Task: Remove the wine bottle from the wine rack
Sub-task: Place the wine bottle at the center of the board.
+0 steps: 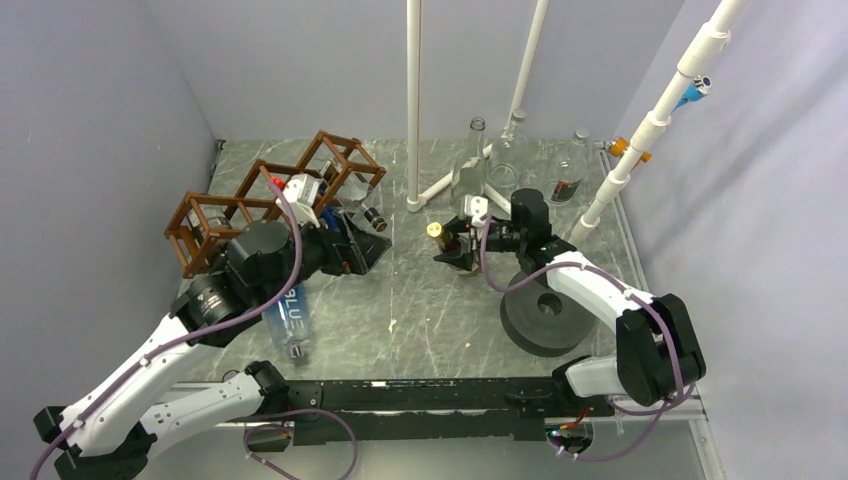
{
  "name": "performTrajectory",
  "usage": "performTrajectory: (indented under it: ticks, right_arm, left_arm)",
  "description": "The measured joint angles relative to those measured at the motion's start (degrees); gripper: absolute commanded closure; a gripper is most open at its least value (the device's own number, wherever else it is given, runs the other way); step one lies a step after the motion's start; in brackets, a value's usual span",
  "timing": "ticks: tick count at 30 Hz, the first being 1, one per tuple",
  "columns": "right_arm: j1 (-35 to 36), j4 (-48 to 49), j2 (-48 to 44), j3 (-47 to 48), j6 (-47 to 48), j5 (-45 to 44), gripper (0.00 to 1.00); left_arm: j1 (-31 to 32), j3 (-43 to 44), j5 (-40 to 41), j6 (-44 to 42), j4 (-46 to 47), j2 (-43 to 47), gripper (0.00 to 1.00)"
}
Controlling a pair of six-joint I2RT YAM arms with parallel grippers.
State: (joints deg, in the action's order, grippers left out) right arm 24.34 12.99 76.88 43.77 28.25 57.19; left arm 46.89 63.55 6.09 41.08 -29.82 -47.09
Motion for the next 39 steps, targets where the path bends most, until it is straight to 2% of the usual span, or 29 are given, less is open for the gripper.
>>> performTrajectory:
  ticks: [11,17,28,39]
  right_arm:
    - [-6.6,5.4,0.3,0.0,-13.7,-3.1,1.00]
    - [-9.0,7.2,0.8,0.1,-19.0,-6.2,1.00]
    - [-11.4,7.7,2.2,1.5,-23.6,-10.4,1.00]
    - [-14.1,8.1,6.9,6.0,-24.3,-15.2,1.00]
  left_arm:
    - [0.0,-11.8,4.4,-2.9,8.0,5.7,0.00]
    - [0.0,-14.4,4.4,-3.0,9.3,6.6,0.00]
    - [0.0,-16.7,4.7,-3.0,10.1,9.1,0.01]
    - [0.0,-17.7,6.2,-2.9,9.3,13.0,0.00]
